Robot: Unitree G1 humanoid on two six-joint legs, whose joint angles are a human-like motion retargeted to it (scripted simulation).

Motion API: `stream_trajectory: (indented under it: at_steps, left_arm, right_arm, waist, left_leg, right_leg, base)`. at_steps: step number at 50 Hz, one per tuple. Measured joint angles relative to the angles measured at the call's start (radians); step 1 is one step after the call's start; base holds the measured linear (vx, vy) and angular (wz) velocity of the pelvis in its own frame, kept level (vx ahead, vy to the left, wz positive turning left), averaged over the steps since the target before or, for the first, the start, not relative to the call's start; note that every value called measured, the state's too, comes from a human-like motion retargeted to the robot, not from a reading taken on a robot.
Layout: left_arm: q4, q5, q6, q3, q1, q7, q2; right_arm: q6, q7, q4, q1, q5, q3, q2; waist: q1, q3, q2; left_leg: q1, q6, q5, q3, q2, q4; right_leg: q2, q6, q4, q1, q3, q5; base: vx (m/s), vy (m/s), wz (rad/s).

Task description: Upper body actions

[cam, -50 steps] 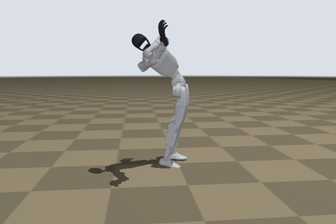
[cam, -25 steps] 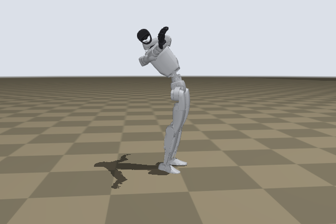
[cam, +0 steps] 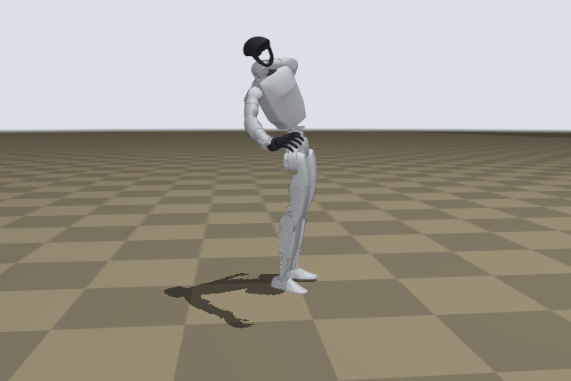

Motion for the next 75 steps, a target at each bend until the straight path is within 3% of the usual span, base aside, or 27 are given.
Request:
stream_trajectory:
  at_steps: [4,7,12,17,18,20,21,24,28,30,37,45,50,58,75]
  left_arm:
    - [0.31,0.297,0.106,-0.033,0.0,-0.12,0.0]
    - [0.57,0.582,0.185,-0.024,0.0,-0.232,0.0]
    - [0.846,0.965,0.25,-0.069,0.0,-0.327,0.0]
    - [1.044,1.04,0.293,-0.224,0.0,-0.199,0.0]
    - [1.099,1.004,0.291,-0.224,0.0,-0.18,0.0]
    - [1.21,0.919,0.275,-0.224,0.0,-0.163,0.0]
    - [1.23,0.888,0.276,-0.224,0.0,-0.103,0.0]
    - [1.239,0.752,0.205,-0.224,0.0,0.002,0.0]
    - [1.247,0.669,0.142,-0.224,0.0,-0.022,0.0]
    - [1.247,0.717,0.155,-0.224,0.0,-0.054,0.0]
    - [1.216,0.938,0.172,-0.224,0.0,0.001,0.0]
    - [1.235,0.908,0.16,-0.224,0.0,-0.014,0.0]
    - [1.25,0.862,0.147,-0.224,0.0,-0.03,0.0]
    - [1.241,0.936,0.169,-0.224,0.0,-0.05,0.0]
    - [1.249,0.932,0.175,-0.224,0.0,-0.034,0.0]
  right_arm:
    - [0.137,0.135,0.172,0.151,-0.244,0.105,0.041]
    - [0.243,0.301,0.347,0.229,-0.393,0.267,0.091]
    - [0.358,0.541,0.589,0.35,-0.496,0.441,0.168]
    - [0.395,0.683,0.729,0.558,-0.366,0.394,0.174]
    - [0.398,0.717,0.734,0.634,-0.326,0.376,0.166]
    - [0.512,0.677,0.735,0.751,-0.253,0.34,0.121]
    - [0.527,0.661,0.735,0.775,-0.193,0.266,0.124]
    - [0.461,0.696,0.733,0.821,0.022,0.103,0.136]
    - [0.413,0.811,0.73,0.822,0.163,0.141,0.122]
    - [0.408,0.838,0.714,0.8,0.14,0.206,0.118]
    - [0.362,0.703,0.648,0.736,-0.085,0.462,0.118]
    - [0.397,0.649,0.655,0.802,-0.188,0.384,0.165]
    - [0.392,0.713,0.683,0.805,-0.154,0.326,0.165]
    - [0.383,0.757,0.676,0.774,-0.085,0.352,0.173]
    - [0.384,0.723,0.647,0.791,-0.205,0.393,0.18]
  waist:
    - [-0.033,-0.051,-0.001]
    - [-0.103,-0.09,0.0]
    - [-0.192,-0.127,0.001]
    - [-0.12,-0.154,-0.002]
    - [-0.092,-0.182,-0.006]
    - [-0.021,-0.288,-0.016]
    - [0.016,-0.307,-0.018]
    - [0.072,-0.334,-0.019]
    - [0.054,-0.344,-0.013]
    - [0.012,-0.341,-0.011]
    - [-0.088,-0.302,-0.009]
    - [-0.067,-0.353,-0.014]
    - [-0.065,-0.361,-0.013]
    - [-0.088,-0.352,-0.013]
    - [-0.109,-0.358,-0.014]
  left_leg:
    - [-0.036,-0.001,0.004,0.009,0.002,0.005]
    - [-0.05,-0.003,0.006,0.005,0.003,0.008]
    - [-0.074,-0.006,0.008,-0.002,0.008,0.011]
    - [-0.076,-0.008,0.002,-0.003,0.007,0.014]
    - [-0.071,-0.009,0.001,-0.002,0.006,0.014]
    - [-0.049,-0.086,-0.026,-0.016,0.044,0.018]
    - [-0.053,-0.079,-0.029,-0.015,0.034,0.016]
    - [-0.079,-0.07,-0.016,-0.01,0.025,0.017]
    - [-0.1,-0.031,-0.001,0.014,0.011,0.011]
    - [-0.1,-0.03,0.001,0.008,0.014,0.011]
    - [-0.071,-0.031,-0.002,0.004,0.02,0.012]
    - [-0.081,-0.029,-0.007,-0.059,0.006,0.005]
    - [-0.082,-0.027,-0.01,-0.061,-0.001,0.003]
    - [-0.067,-0.016,-0.009,-0.073,-0.017,-0.007]
    - [-0.077,-0.02,0.0,-0.098,-0.014,-0.002]
  right_leg:
    - [0.002,-0.007,0.005,-0.04,0.009,0.006]
    - [0.004,-0.011,0.007,-0.051,0.007,0.006]
    - [0.01,-0.015,0.0,-0.07,0.0,0.009]
    - [0.008,-0.016,-0.002,-0.072,-0.004,0.007]
    - [0.008,-0.018,-0.002,-0.069,-0.003,0.006]
    - [-0.068,0.027,0.012,-0.078,-0.002,-0.002]
    - [-0.067,0.023,0.019,-0.087,-0.009,-0.009]
    - [-0.057,0.009,0.032,-0.108,0.003,-0.017]
    - [-0.007,-0.02,0.018,-0.125,0.013,0.002]
    - [-0.009,-0.014,0.016,-0.12,0.01,0.002]
    - [-0.002,-0.014,0.013,-0.086,0.005,-0.003]
    - [-0.002,-0.018,-0.018,-0.083,-0.057,0.002]
    - [-0.005,-0.02,-0.017,-0.089,-0.06,0.001]
    - [-0.006,-0.022,-0.011,-0.082,-0.072,-0.006]
    - [-0.011,-0.019,-0.024,-0.071,-0.094,0.002]
  base:
    - [-0.06,-0.09,-0.1]
    - [-0.07,-0.06,0.06]
    - [-0.07,-0.04,0.08]
    - [-0.01,-0.08,0.0]
    - [-0.04,-0.09,-0.01]
    - [-0.06,-0.07,0.12]
    - [-0.08,-0.05,0.11]
    - [-0.02,0.0,-0.07]
    - [0.01,0.0,-0.24]
    - [0.0,-0.01,0.16]
    - [0.0,0.0,0.0]
    - [0.0,0.0,0.35]
    - [0.0,0.0,0.0]
    - [0.0,0.0,0.05]
    - [0.0,0.0,0.04]
